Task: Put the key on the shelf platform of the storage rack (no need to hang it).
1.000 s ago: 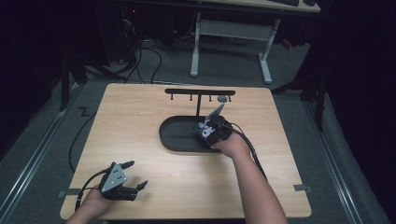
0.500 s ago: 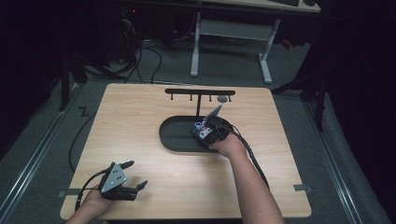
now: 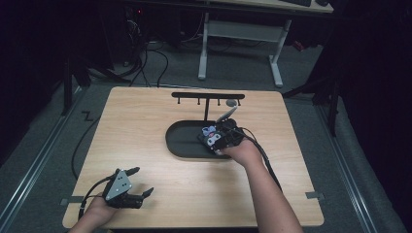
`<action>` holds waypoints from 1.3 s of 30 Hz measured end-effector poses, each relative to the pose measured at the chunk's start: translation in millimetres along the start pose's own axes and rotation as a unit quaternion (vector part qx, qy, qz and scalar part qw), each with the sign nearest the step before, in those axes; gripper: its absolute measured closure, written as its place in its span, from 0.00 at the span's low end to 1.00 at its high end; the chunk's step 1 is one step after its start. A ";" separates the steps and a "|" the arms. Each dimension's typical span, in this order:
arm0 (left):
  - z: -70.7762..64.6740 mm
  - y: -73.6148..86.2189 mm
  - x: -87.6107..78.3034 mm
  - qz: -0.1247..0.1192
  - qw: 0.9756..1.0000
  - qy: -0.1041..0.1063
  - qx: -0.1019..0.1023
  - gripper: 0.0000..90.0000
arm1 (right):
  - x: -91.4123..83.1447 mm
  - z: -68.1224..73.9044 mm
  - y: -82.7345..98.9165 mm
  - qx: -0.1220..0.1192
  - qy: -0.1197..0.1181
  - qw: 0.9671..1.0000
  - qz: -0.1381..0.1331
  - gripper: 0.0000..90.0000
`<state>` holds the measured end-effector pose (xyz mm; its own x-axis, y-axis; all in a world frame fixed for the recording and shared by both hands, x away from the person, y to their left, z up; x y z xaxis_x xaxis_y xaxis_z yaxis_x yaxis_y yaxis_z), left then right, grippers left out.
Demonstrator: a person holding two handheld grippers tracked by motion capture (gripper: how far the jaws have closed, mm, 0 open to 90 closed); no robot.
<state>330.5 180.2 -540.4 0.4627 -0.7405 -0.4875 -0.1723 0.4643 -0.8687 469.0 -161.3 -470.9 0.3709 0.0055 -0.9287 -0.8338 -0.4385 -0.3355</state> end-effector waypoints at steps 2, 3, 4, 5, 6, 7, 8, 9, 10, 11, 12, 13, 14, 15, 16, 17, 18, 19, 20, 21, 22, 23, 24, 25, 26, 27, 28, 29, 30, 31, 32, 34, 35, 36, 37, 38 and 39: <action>-0.2 0.0 0.2 0.001 1.000 0.000 0.001 0.17 | -6.9 -2.3 5.2 0.001 -0.006 1.000 -0.017 0.31; -0.2 0.0 0.3 0.001 1.000 -0.001 0.001 0.17 | -9.2 -4.1 7.9 0.005 -0.009 1.000 -0.025 0.31; -0.2 0.0 0.3 0.001 1.000 -0.001 0.000 0.17 | -10.8 -5.3 10.2 0.006 -0.009 1.000 -0.029 0.31; -0.1 0.0 0.4 0.001 1.000 -0.001 0.001 0.17 | -13.1 -6.0 14.4 0.005 -0.009 0.999 -0.033 0.31; 0.1 -0.1 0.4 0.002 1.000 -0.001 0.000 0.17 | -14.4 -6.3 17.5 0.000 -0.005 0.999 -0.039 0.31; 0.2 -0.1 0.5 0.002 1.000 -0.001 0.000 0.17 | -16.2 -7.2 23.1 0.003 -0.007 0.999 -0.052 0.31; 0.3 -0.1 0.6 0.003 1.000 -0.001 -0.001 0.17 | -17.0 -8.3 26.5 0.005 -0.009 0.998 -0.055 0.31; 0.2 -0.1 0.8 0.003 1.000 -0.002 0.000 0.17 | -17.6 -8.7 31.5 0.012 -0.010 0.998 -0.060 0.31; 0.1 -0.1 0.7 0.003 1.000 -0.001 0.001 0.17 | -17.9 -9.5 35.5 0.011 -0.008 0.998 -0.064 0.31; 0.2 -0.1 0.7 0.003 1.000 -0.001 0.000 0.17 | -18.7 -10.3 43.6 0.012 -0.007 0.997 -0.074 0.30; 0.4 -0.1 0.7 0.003 1.000 -0.001 -0.001 0.17 | -19.0 -10.5 48.0 0.017 -0.008 0.997 -0.080 0.30; 0.6 -0.1 0.8 0.003 1.000 -0.002 -0.002 0.17 | -18.7 -11.4 54.2 0.021 -0.010 0.996 -0.089 0.30; 0.7 -0.1 0.8 0.004 1.000 -0.002 -0.002 0.17 | -18.4 -11.9 59.2 0.026 -0.011 0.995 -0.095 0.29; 0.8 -0.1 0.6 0.004 1.000 -0.002 -0.001 0.17 | -17.3 -12.3 67.8 0.033 -0.012 0.994 -0.108 0.29; 0.8 -0.1 0.7 0.003 1.000 -0.003 -0.002 0.17 | -16.0 -12.2 75.0 0.034 -0.009 0.992 -0.120 0.27; 0.8 -0.1 0.6 0.004 1.000 -0.002 -0.002 0.17 | -15.1 -11.7 82.2 0.033 -0.001 0.990 -0.136 0.24; 1.0 0.0 0.4 0.003 1.000 -0.003 -0.003 0.17 | -14.6 -11.1 87.9 0.033 0.005 0.988 -0.150 0.23; 1.3 0.1 0.1 0.001 1.000 -0.004 -0.006 0.17 | -13.5 -8.3 97.6 0.035 0.029 0.984 -0.174 0.22; 1.6 0.1 0.0 -0.001 1.000 -0.005 -0.007 0.17 | -11.8 -5.6 108.2 0.034 0.037 0.981 -0.188 0.22; 2.1 0.2 -0.4 -0.003 1.000 -0.005 -0.009 0.17 | -10.8 -3.7 115.0 0.039 0.038 0.979 -0.199 0.20; 2.5 0.3 -0.9 -0.004 1.000 -0.005 -0.012 0.17 | -9.1 -1.5 124.2 0.048 0.033 0.975 -0.216 0.19; 2.8 0.3 -1.0 -0.005 1.000 -0.005 -0.014 0.17 | -7.5 0.5 133.4 0.058 0.028 0.971 -0.229 0.18; 3.0 0.3 -0.9 -0.006 1.000 -0.005 -0.015 0.17 | -6.1 2.2 142.6 0.065 0.029 0.968 -0.241 0.17; 3.0 0.3 -0.9 -0.005 1.000 -0.004 -0.015 0.17 | -5.6 3.5 152.1 0.072 0.034 0.964 -0.255 0.17; 3.0 0.2 -0.8 -0.005 1.000 -0.004 -0.014 0.17 | -6.0 4.0 162.9 0.077 0.043 0.958 -0.273 0.17; 3.0 -0.1 -0.2 -0.003 1.000 -0.001 -0.014 0.17 | -6.1 4.5 172.2 0.084 0.051 0.952 -0.290 0.17; 3.1 -0.3 0.8 0.001 1.000 0.000 -0.013 0.17 | -6.0 5.5 185.1 0.083 0.064 0.946 -0.308 0.17; 3.1 -0.3 1.3 0.004 1.000 0.000 -0.012 0.17 | -8.0 6.9 189.6 0.067 0.058 0.951 -0.296 0.17; 2.9 -0.4 1.4 0.005 1.000 0.002 -0.011 0.17 | -10.6 7.9 192.1 0.059 0.056 0.953 -0.292 0.17; 2.8 -0.4 1.4 0.003 1.000 0.004 -0.010 0.17 | -12.9 7.4 196.9 0.055 0.072 0.947 -0.309 0.17; 3.2 -0.5 1.4 0.003 1.000 0.005 -0.012 0.17 | -13.0 6.7 199.9 0.063 0.075 0.945 -0.312 0.17; 3.8 -0.5 1.8 0.003 1.000 0.005 -0.015 0.17 | -11.7 6.5 200.2 0.067 0.070 0.950 -0.296 0.17; 3.7 -0.4 1.5 0.003 1.000 0.006 -0.014 0.17 | -11.0 6.8 199.2 0.064 0.076 0.950 -0.297 0.17; 3.4 -0.4 1.2 0.002 1.000 0.007 -0.013 0.17 | -10.2 7.0 198.1 0.062 0.080 0.950 -0.295 0.17; 3.1 -0.4 1.0 0.002 1.000 0.008 -0.011 0.17 | -9.2 7.2 197.0 0.062 0.080 0.951 -0.293 0.17; 2.8 -0.4 0.9 0.002 1.000 0.008 -0.010 0.17 | -8.4 7.8 195.9 0.064 0.077 0.951 -0.293 0.17; 2.5 -0.4 0.7 0.001 1.000 0.009 -0.009 0.17 | -7.8 8.8 195.0 0.065 0.078 0.950 -0.294 0.17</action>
Point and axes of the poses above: each handheld gripper's, and its own axes: x roughly forward along the jaws, y roughly out of its underside, z roughly to its left, the point moved 3 cm from there along x, roughly forward along the jaws, and after that the axes turned 8 degrees about y, right-handed, at the moved point
